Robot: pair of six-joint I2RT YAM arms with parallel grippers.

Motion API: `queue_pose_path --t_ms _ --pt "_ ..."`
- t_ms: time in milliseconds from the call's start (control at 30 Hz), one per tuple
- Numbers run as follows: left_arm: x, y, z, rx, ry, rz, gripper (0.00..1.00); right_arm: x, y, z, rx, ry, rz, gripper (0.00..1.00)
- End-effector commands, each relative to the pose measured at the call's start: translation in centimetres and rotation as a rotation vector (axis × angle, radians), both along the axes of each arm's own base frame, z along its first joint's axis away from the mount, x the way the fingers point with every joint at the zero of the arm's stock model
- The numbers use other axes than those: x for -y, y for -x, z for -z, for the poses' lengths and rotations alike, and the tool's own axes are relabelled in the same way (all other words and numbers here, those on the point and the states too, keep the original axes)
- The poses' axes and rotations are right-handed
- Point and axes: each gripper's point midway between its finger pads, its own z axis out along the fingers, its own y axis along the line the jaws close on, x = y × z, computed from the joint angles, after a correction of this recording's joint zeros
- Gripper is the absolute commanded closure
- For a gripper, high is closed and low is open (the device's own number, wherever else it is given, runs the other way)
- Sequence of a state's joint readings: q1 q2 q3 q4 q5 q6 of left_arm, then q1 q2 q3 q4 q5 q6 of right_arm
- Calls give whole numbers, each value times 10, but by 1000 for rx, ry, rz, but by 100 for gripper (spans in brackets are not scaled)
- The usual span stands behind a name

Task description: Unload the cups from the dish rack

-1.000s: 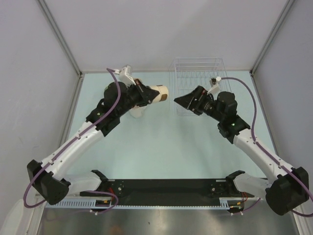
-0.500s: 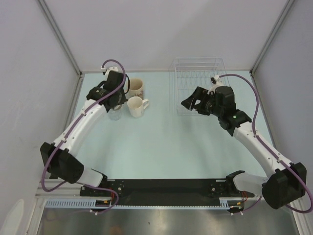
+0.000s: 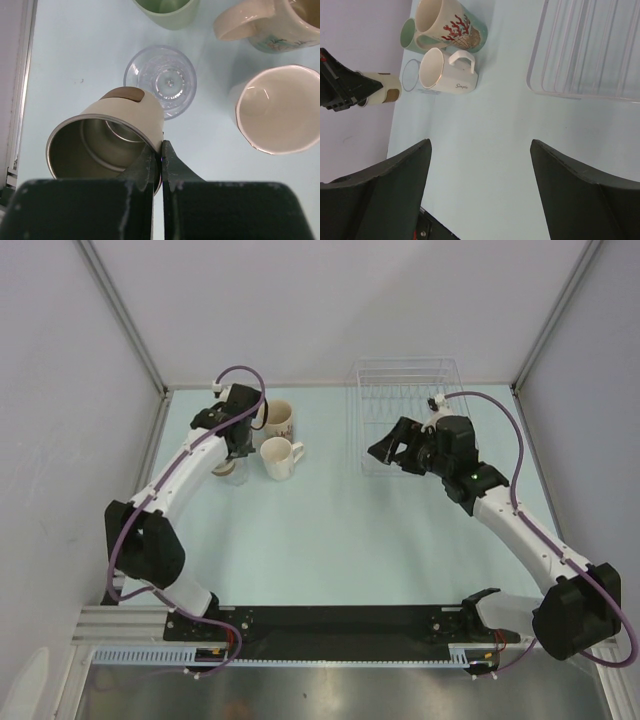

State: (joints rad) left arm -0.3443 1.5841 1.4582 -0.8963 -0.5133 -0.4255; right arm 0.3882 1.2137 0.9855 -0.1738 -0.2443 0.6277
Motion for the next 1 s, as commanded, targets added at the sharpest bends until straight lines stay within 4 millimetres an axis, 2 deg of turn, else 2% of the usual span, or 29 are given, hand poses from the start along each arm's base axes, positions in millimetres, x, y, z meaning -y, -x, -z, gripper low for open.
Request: queue_pose_path --t_ms 0,167,233,300,467,967 --pt "-7 -26 -10 56 7 -14 100 -1 -4 -10 42 -24 -4 15" --pt "-9 -46 -3 70 52 -29 100 -2 -6 -13 54 -20 -12 15" --pt "-3 -54 -3 76 76 -19 100 -2 -7 -15 60 -15 -15 15" --pt "0 -60 -7 88 88 -17 100 -3 -9 -11 49 -9 -16 15" --pt "5 -69 -2 80 103 -12 100 -5 -12 -4 34 -2 -23 15" --pt "6 -54 35 13 109 -12 100 -10 -16 9 5 -6 -37 15"
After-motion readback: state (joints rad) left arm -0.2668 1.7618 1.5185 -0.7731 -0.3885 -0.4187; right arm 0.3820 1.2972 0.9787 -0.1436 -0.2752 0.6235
